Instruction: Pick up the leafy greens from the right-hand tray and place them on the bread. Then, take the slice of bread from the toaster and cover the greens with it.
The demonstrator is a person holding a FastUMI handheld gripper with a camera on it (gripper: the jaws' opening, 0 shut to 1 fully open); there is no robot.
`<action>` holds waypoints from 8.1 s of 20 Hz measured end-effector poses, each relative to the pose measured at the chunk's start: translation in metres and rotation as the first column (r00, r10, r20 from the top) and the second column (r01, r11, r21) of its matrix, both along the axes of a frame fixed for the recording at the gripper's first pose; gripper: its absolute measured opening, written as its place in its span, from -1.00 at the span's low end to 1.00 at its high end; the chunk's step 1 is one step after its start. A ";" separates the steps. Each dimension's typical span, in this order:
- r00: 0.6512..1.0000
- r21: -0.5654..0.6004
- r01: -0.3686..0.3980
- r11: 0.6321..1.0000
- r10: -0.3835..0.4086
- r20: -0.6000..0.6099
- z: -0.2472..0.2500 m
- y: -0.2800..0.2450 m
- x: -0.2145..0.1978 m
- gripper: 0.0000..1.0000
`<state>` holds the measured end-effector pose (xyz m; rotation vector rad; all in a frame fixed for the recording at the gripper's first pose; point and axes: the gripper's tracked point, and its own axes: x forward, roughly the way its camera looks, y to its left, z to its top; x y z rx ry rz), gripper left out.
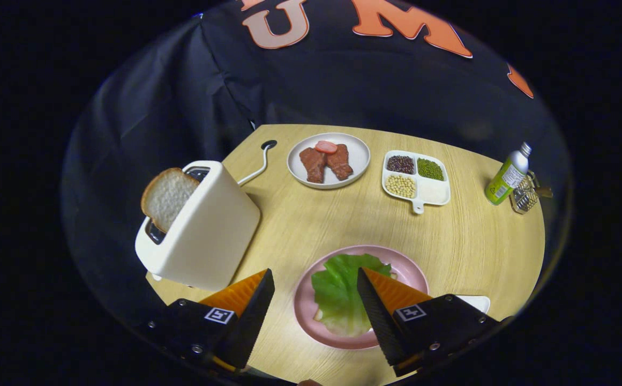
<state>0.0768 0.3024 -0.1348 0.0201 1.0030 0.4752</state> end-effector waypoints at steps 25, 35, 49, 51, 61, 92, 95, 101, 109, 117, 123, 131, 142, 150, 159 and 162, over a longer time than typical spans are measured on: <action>0.985 0.017 -0.164 0.986 0.165 -0.052 0.083 0.204 0.005 0.91; 0.989 -0.112 -0.075 0.991 0.059 -0.139 0.037 0.197 0.010 0.32; 0.994 0.127 0.017 0.992 -0.003 -0.113 0.092 0.162 0.014 -0.77; 0.994 0.193 0.034 0.981 -0.013 -0.110 0.108 0.154 0.013 -0.77; 0.997 0.345 0.054 0.937 -0.032 -0.070 0.144 0.085 0.002 -0.78; 0.943 0.568 0.304 0.765 -0.156 -0.295 -0.037 -0.065 -0.011 -0.78; 0.939 0.588 0.317 0.744 -0.159 -0.305 -0.048 -0.068 -0.012 -0.77; 0.934 0.587 0.339 0.735 -0.191 -0.301 -0.072 -0.080 -0.007 -0.78; 0.931 0.531 0.355 0.770 -0.237 -0.280 -0.089 -0.090 -0.009 -0.55; 0.938 0.436 0.341 0.833 -0.332 -0.099 -0.070 -0.117 0.003 0.46; 0.880 0.364 0.283 0.887 -0.391 0.268 0.006 -0.150 0.012 0.79; 0.638 0.381 0.335 0.862 -0.505 0.582 0.102 -0.208 -0.003 0.86; 0.408 0.226 0.370 0.901 -0.376 0.832 0.157 -0.233 -0.060 0.91; 0.385 0.265 0.352 0.897 -0.397 0.833 0.161 -0.227 -0.074 0.92; 0.372 0.261 0.325 0.909 -0.377 0.848 0.171 -0.216 -0.080 0.92; 0.366 0.263 0.331 0.906 -0.380 0.850 0.177 -0.217 -0.080 0.92</action>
